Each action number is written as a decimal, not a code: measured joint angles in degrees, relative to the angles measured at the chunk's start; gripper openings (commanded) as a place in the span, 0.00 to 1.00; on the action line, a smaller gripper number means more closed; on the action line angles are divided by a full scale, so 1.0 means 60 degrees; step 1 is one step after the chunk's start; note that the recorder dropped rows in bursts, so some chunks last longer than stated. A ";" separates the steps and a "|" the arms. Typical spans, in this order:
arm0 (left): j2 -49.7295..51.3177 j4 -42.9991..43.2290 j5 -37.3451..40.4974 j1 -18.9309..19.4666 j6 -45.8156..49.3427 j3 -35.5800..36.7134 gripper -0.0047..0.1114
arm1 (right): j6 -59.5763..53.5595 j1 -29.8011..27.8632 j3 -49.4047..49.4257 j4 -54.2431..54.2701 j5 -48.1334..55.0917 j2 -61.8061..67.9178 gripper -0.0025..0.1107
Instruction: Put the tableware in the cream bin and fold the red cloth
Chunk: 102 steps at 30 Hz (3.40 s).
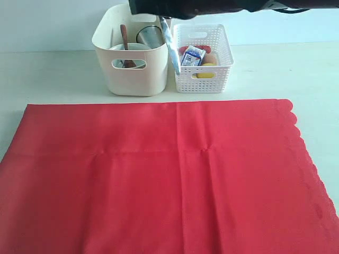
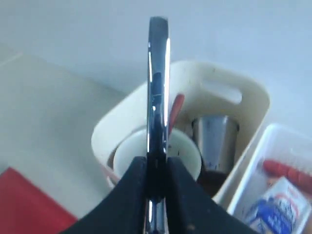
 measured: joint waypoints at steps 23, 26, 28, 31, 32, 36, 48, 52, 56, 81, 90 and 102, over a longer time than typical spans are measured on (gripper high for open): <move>0.0000 0.0000 0.0000 0.0000 0.0000 0.0000 0.06 | 0.0001 0.0000 -0.3355 0.0046 -0.2863 0.3358 0.04; 0.0000 0.0000 0.0000 0.0000 0.0000 0.0000 0.06 | 0.0001 0.0000 -0.3394 0.0069 -0.2932 0.3358 0.11; 0.0000 0.0000 0.0000 0.0000 0.0000 0.0000 0.06 | 0.0001 0.0000 -0.3394 0.0069 -0.2957 0.3358 0.17; 0.0000 0.0000 0.0000 0.0000 0.0000 0.0000 0.06 | 0.0001 0.0000 -0.3394 0.0069 -0.2971 0.3358 0.29; 0.0000 0.0000 0.0000 0.0000 0.0000 0.0000 0.06 | 0.0001 0.0000 -0.3394 0.0069 -0.2995 0.3358 0.34; 0.0000 0.0000 0.0000 0.0000 0.0000 0.0000 0.06 | 0.0001 0.0000 -0.3394 0.0086 -0.2995 0.3358 0.47; 0.0000 0.0000 0.0000 0.0000 0.0000 0.0000 0.06 | 0.0046 0.0000 -0.3394 0.0208 -0.1342 0.2932 0.48; 0.0000 0.0000 0.0000 0.0000 0.0000 0.0000 0.06 | 0.0206 0.0000 -0.3394 0.0618 0.0109 0.2413 0.48; 0.0000 0.0000 0.0000 0.0000 0.0000 0.0000 0.06 | 0.0206 0.0000 -0.3394 0.0393 0.1784 0.1822 0.48; 0.0000 0.0000 0.0000 0.0000 0.0000 0.0000 0.06 | 0.2609 0.0000 0.0246 -0.3178 0.5116 -0.3173 0.02; 0.0000 0.0000 0.0000 0.0000 0.0000 0.0000 0.06 | 0.5122 0.0000 0.2922 -0.5084 0.4950 -0.5074 0.02; 0.0000 0.0000 0.0000 0.0000 0.0000 0.0000 0.06 | 0.9629 0.0000 0.6690 -0.8093 0.4586 -0.6363 0.02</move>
